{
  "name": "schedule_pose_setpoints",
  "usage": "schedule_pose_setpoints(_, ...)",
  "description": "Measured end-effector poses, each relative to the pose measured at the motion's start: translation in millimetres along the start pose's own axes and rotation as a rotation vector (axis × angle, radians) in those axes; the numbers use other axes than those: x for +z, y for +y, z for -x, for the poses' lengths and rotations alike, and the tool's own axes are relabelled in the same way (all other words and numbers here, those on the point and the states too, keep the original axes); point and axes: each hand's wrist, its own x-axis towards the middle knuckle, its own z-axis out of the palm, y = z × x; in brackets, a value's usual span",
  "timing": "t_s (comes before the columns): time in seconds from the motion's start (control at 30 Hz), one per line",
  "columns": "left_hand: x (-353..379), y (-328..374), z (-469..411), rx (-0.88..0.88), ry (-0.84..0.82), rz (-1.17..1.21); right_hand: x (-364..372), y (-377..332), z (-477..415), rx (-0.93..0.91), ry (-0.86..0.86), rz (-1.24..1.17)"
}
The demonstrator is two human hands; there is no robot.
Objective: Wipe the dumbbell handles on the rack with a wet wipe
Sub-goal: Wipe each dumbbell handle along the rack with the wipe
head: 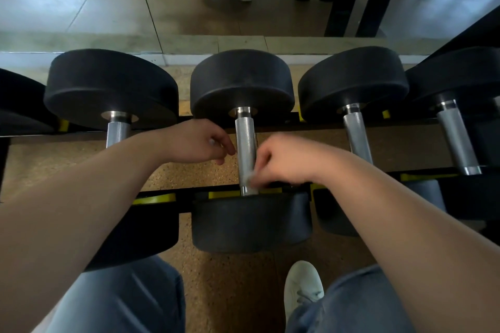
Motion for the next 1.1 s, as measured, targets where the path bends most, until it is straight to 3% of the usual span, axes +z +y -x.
schedule_pose_setpoints(0.03, 0, 0, 0, 0.003, -0.002, -0.009, 2, 0, 3, -0.009, -0.063, 0.069)
schedule_pose_setpoints(0.1, -1, 0, 0, -0.001, 0.005, 0.004, 2, -1, 4, -0.053, 0.011, 0.084)
schedule_pose_setpoints(0.23, -1, -1, 0, -0.018, 0.046, 0.069, 6, 0, -13, -0.12, 0.487, -0.152)
schedule_pose_setpoints(0.3, -2, -1, 0, -0.03, 0.082, 0.084, 9, 0, -22, -0.19, 0.619, -0.175)
schedule_pose_setpoints(0.37, -3, -1, 1, -0.045, 0.09, 0.113, 6, -2, -24, -0.245, 0.547, -0.088)
schedule_pose_setpoints(0.47, -1, -2, 5, -0.042, 0.022, 0.127, 3, -10, -14, -0.298, 0.214, 0.211)
schedule_pose_setpoints(0.53, 0, -3, 7, -0.027, -0.025, 0.086, 9, -17, -12, -0.299, 0.098, 0.372)
schedule_pose_setpoints(0.6, 1, -3, 8, -0.037, -0.035, 0.049, 14, -22, -17, -0.293, 0.169, 0.423)
schedule_pose_setpoints(0.73, -1, 0, 7, -0.067, -0.02, 0.077, 1, -23, -30, -0.268, 0.526, 0.322)
schedule_pose_setpoints(0.8, -2, -2, 7, -0.064, 0.006, 0.069, -1, -22, -31, -0.248, 0.445, 0.344)
schedule_pose_setpoints(0.97, -3, -7, 8, -0.049, 0.022, 0.034, 15, -34, -16, -0.18, 0.028, 0.561)
schedule_pose_setpoints(1.03, -4, -6, 9, -0.042, 0.022, 0.05, 14, -34, -13, -0.197, 0.077, 0.55)
schedule_pose_setpoints(1.1, -4, -4, 10, -0.02, 0.05, 0.078, 7, -30, -14, -0.204, 0.249, 0.474)
